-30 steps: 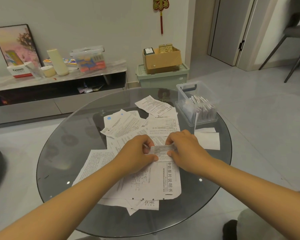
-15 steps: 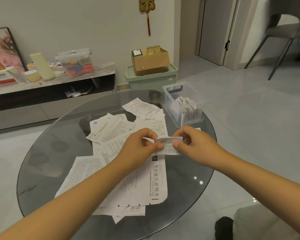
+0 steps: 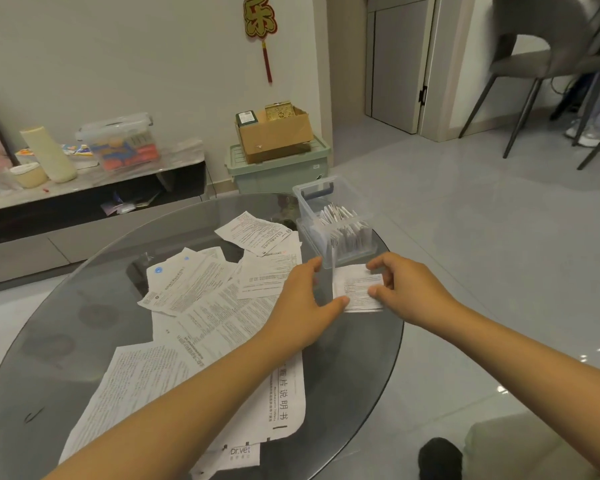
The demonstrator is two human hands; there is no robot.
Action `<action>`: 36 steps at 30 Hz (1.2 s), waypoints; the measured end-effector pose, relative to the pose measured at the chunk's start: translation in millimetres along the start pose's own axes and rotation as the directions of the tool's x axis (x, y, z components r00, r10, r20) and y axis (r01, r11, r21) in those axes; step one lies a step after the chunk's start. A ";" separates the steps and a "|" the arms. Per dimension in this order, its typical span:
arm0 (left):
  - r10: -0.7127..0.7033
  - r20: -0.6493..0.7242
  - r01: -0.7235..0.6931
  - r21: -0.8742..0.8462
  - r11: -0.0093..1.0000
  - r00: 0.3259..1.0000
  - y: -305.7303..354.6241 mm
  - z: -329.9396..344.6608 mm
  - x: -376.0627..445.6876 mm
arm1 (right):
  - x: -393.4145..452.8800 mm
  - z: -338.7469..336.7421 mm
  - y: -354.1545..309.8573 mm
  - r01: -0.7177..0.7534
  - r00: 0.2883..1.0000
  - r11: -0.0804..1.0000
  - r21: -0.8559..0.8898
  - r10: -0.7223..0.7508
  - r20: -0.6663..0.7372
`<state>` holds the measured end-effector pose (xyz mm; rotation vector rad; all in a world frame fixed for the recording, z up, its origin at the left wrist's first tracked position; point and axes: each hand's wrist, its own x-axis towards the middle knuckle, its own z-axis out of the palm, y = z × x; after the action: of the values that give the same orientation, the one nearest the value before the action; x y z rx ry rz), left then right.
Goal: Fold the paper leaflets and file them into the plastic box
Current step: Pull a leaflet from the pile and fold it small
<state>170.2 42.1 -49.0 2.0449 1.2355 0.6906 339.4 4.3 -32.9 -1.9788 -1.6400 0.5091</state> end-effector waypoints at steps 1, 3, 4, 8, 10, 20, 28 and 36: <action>0.041 0.022 -0.042 0.048 0.998 0.999 0.6 0.8 4.0 | 1.3 1.0 1.3 -0.015 1.000 1.000 -0.014 0.015 0.012; 0.111 0.062 -0.118 0.125 0.985 0.992 1.2 3.1 12.6 | 3.8 2.6 2.9 -0.029 0.999 0.999 -0.039 0.030 0.027; 0.143 0.080 -0.154 0.159 0.975 0.987 0.7 3.9 14.7 | 4.6 4.4 2.5 -0.029 0.999 0.998 -0.058 0.031 0.031; 0.212 0.188 -0.263 0.307 0.915 0.959 -1.3 11.4 16.9 | 5.0 5.1 0.5 -0.048 0.997 0.984 -0.169 0.058 0.050; 0.222 0.228 -0.295 0.371 0.881 0.948 -3.1 13.0 16.6 | 3.4 2.8 -1.5 -0.064 0.995 0.978 -0.198 0.078 0.067; 0.135 0.377 -0.306 0.442 0.843 0.916 5.0 -3.0 19.9 | -3.1 -3.0 -10.0 -0.014 0.973 0.968 -0.250 0.070 0.219; 0.118 0.394 -0.318 0.494 0.810 0.911 12.5 -15.8 21.2 | -6.0 -3.0 -10.0 -0.035 0.962 0.980 -0.198 0.087 0.260; 0.103 0.383 -0.273 0.422 0.864 0.918 8.7 -18.4 21.9 | -5.6 -4.4 -12.2 0.049 0.958 0.970 -0.237 0.021 0.285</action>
<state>171.2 63.4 -28.1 2.5773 1.0652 0.0861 331.3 -0.2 -22.2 -2.1454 -1.9730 0.6413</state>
